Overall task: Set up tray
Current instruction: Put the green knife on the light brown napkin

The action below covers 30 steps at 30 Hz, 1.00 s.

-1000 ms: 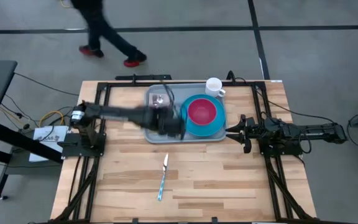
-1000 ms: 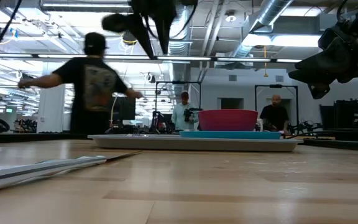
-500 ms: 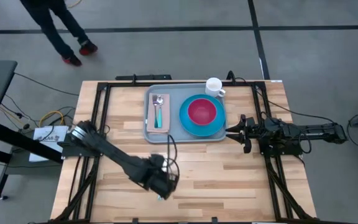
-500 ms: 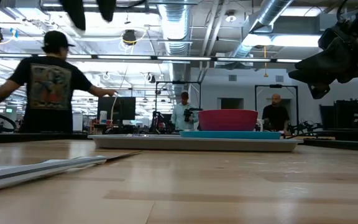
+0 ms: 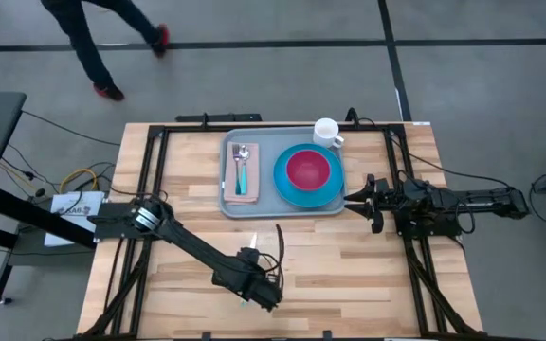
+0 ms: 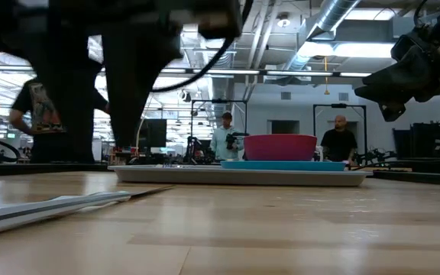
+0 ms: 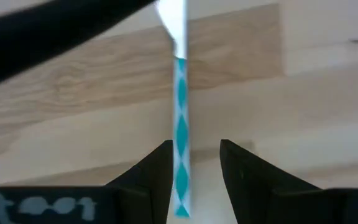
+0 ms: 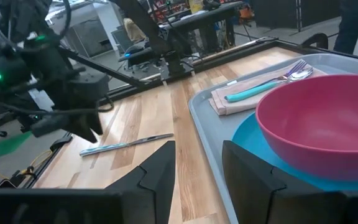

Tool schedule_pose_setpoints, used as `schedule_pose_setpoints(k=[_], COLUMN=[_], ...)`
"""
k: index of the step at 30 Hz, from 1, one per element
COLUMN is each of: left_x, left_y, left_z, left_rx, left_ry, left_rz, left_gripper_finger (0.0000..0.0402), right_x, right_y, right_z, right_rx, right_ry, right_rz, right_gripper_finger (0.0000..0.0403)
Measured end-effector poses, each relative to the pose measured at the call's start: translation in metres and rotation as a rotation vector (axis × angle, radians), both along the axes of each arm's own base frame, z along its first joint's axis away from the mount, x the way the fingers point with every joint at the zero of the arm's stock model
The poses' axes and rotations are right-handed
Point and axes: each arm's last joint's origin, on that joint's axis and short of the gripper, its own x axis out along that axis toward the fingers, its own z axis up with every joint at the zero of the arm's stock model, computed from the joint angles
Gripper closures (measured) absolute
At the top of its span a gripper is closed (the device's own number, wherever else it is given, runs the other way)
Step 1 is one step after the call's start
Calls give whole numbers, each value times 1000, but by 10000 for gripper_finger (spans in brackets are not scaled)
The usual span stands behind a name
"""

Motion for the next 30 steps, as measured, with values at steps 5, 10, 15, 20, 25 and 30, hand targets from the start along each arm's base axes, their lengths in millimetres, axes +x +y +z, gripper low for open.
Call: schedule_pose_setpoints(k=[5, 10, 15, 20, 25, 30], left_x=[5, 6, 1, 0, -1, 0], left_y=[1, 2, 6, 6, 6, 8], left_z=[-16, -25, -34, -46, -53, -53], left_rx=[-9, 3, -10, -58, -66, -64], left_ry=[47, 69, 105, 77, 71, 63], left_rz=[7, 9, 23, 28, 37, 35], left_gripper_finger=[281, 281, 281, 281, 282, 322], right_x=[0, 0, 0, 0, 0, 0], right_y=[0, 0, 0, 0, 0, 0], right_z=[0, 0, 0, 0, 0, 0], right_rx=[0, 0, 0, 0, 0, 0], right_ry=[0, 0, 0, 0, 0, 0], right_rz=[0, 0, 0, 0, 0, 0], right_gripper_finger=[280, 280, 280, 280, 280, 280])
